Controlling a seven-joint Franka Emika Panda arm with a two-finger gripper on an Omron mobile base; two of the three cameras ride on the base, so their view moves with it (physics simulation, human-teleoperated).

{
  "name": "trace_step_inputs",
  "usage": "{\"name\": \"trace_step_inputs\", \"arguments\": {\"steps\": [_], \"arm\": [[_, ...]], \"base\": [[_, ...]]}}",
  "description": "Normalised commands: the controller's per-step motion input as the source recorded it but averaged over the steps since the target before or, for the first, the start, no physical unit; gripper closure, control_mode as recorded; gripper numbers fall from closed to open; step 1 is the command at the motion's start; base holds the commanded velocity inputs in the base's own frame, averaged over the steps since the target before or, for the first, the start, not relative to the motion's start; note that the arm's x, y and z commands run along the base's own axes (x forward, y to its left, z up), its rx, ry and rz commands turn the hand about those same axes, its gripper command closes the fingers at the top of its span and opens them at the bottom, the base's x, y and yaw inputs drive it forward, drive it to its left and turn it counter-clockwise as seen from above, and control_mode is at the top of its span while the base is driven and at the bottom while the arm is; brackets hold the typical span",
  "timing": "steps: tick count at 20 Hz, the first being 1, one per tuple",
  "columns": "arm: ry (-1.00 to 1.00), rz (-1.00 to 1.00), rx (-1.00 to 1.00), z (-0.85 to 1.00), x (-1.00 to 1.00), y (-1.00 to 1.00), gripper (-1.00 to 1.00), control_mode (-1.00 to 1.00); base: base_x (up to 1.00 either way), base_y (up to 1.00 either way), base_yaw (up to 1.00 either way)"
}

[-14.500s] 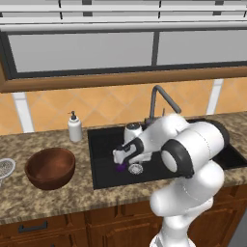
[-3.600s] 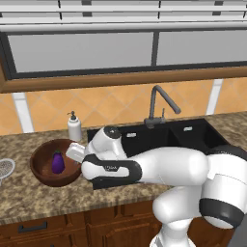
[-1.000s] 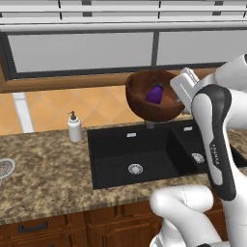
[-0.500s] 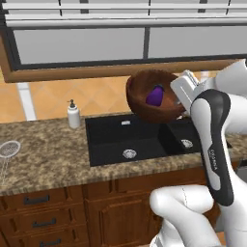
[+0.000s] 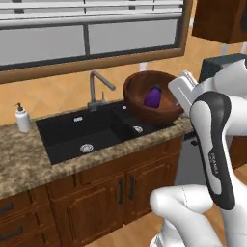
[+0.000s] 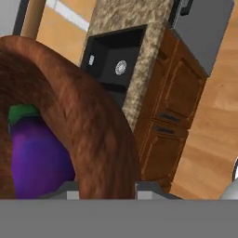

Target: Pick the eggplant from the sink and place it in the bowl. Then pick the bowl and place it in the microwave. Then close the microwave door and press the start button.

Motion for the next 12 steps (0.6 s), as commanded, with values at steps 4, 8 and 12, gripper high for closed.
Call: {"name": "trace_step_inputs", "arguments": {"steps": [4, 8, 12], "arm": [[0.0, 0.0, 0.0, 0.0, 0.0, 0.0, 1.0, 1.0], [0.0, 0.0, 0.0, 0.0, 0.0, 0.0, 1.0, 1.0], [0.0, 0.0, 0.0, 0.0, 0.0, 0.0, 1.0, 1.0]], "base": [[-0.22, 0.08, -0.8], [-0.14, 0.0, -0.84], [-0.1, 0.0, -0.86]]}}
